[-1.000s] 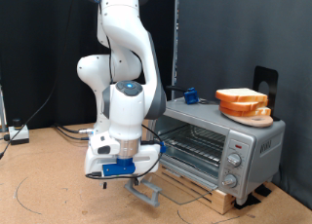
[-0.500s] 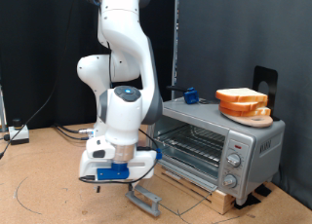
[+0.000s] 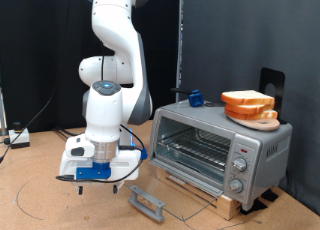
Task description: Make a piece of toast with the oven
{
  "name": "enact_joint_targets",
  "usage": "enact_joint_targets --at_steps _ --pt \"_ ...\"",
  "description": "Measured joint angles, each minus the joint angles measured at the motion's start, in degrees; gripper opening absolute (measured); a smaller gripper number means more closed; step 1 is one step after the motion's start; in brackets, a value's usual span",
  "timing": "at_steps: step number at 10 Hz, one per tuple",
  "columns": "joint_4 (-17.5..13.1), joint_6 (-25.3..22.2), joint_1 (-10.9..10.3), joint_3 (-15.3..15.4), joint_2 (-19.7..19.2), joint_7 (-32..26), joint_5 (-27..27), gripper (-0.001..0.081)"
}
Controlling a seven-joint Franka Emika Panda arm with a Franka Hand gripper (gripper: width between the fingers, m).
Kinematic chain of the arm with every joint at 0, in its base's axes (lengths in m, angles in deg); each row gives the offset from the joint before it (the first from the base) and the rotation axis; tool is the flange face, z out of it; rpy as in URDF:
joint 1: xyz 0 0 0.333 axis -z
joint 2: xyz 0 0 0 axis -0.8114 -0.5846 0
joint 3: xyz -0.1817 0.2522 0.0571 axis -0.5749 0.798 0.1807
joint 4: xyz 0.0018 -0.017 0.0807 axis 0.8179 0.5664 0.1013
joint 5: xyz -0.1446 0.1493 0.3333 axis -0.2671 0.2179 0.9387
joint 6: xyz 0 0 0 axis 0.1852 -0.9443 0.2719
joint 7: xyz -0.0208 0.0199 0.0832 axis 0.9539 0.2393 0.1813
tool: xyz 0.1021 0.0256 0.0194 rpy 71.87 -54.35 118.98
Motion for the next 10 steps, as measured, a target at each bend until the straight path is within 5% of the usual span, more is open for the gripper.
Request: enact_joint_targets --at_steps 2,5,8,10 --pt "0.0 -5.5 1.8 3.1 3.7 -17.7 14.1 0.0808" --pt "-0.8 -18.2 3.1 3.2 10.0 -33.9 23.8 0.0808" --pt "-2.0 -29.4 3.5 2.5 15.6 -35.7 24.1 0.0808" --pt "0.4 -26.9 3.5 3.5 20.3 -29.5 20.7 0.0808"
